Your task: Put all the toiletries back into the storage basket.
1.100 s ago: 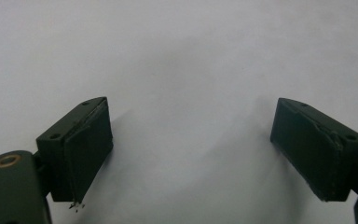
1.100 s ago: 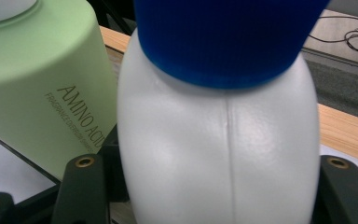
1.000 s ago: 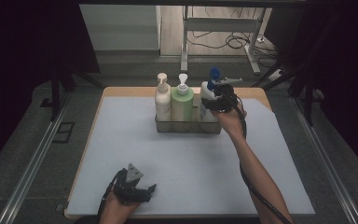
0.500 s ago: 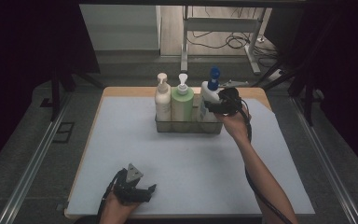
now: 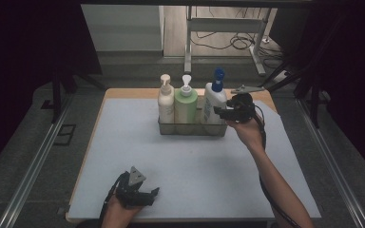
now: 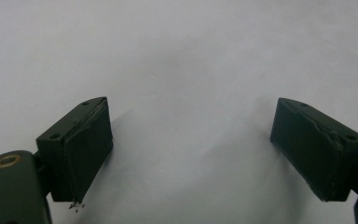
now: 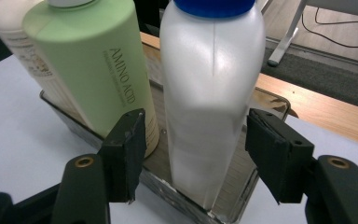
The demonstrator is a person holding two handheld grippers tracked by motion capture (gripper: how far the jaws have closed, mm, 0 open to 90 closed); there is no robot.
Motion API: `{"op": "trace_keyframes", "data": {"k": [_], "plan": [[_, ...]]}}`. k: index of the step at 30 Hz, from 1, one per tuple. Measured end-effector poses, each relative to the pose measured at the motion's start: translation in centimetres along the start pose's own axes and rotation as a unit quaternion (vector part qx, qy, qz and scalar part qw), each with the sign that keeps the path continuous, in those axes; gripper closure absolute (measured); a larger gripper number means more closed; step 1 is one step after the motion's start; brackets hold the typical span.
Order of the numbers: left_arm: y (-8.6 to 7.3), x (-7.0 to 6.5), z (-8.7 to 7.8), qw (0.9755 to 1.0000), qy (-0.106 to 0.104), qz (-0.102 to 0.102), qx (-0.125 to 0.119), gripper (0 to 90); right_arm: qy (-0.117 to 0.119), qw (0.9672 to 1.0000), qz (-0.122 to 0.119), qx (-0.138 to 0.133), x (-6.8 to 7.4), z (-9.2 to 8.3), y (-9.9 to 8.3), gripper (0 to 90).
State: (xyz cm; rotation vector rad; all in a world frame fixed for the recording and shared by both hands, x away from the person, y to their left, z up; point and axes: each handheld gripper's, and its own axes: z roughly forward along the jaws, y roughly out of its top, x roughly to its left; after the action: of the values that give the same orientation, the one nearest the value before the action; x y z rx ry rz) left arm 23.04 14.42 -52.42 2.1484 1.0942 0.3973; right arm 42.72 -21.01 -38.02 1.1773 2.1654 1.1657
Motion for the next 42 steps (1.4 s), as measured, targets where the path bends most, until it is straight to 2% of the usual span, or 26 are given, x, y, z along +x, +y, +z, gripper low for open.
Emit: {"op": "trace_keyframes", "data": {"k": [5, 12, 19, 28, 35, 39, 42], "plan": [[0.0, 0.0, 0.0, 1.0000, 0.000, 0.000, 0.000, 12.4, 0.006, 0.9999, -0.012, 0.002, 0.0, -1.0, -0.3, 45.8], [0.0, 0.0, 0.0, 1.0000, 0.000, 0.000, 0.000, 12.4, -0.003, 0.9995, -0.030, 0.014, -0.2, -1.9, -0.8, 59.9], [0.0, 0.0, 0.0, 1.0000, 0.000, 0.000, 0.000, 12.5, -0.005, 0.9996, -0.021, 0.021, -1.3, -1.9, -1.4, 73.2], [0.0, 0.0, 0.0, 1.0000, 0.000, 0.000, 0.000, 12.5, -0.018, 0.9993, -0.007, 0.033, -2.6, -0.3, -1.8, 86.2], [0.0, 0.0, 0.0, 1.0000, 0.000, 0.000, 0.000, 12.4, -0.025, 0.9989, 0.010, 0.040, -3.7, 1.3, -1.7, 88.4], [0.0, 0.0, 0.0, 1.0000, 0.000, 0.001, 0.001, 12.5, -0.016, 0.9988, 0.022, 0.040, -4.3, 2.3, -1.6, 89.5], [0.0, 0.0, 0.0, 1.0000, 0.000, 0.001, 0.001, 12.5, -0.016, 0.9987, 0.017, 0.045, -4.3, 3.1, -1.6, 89.7]]}}
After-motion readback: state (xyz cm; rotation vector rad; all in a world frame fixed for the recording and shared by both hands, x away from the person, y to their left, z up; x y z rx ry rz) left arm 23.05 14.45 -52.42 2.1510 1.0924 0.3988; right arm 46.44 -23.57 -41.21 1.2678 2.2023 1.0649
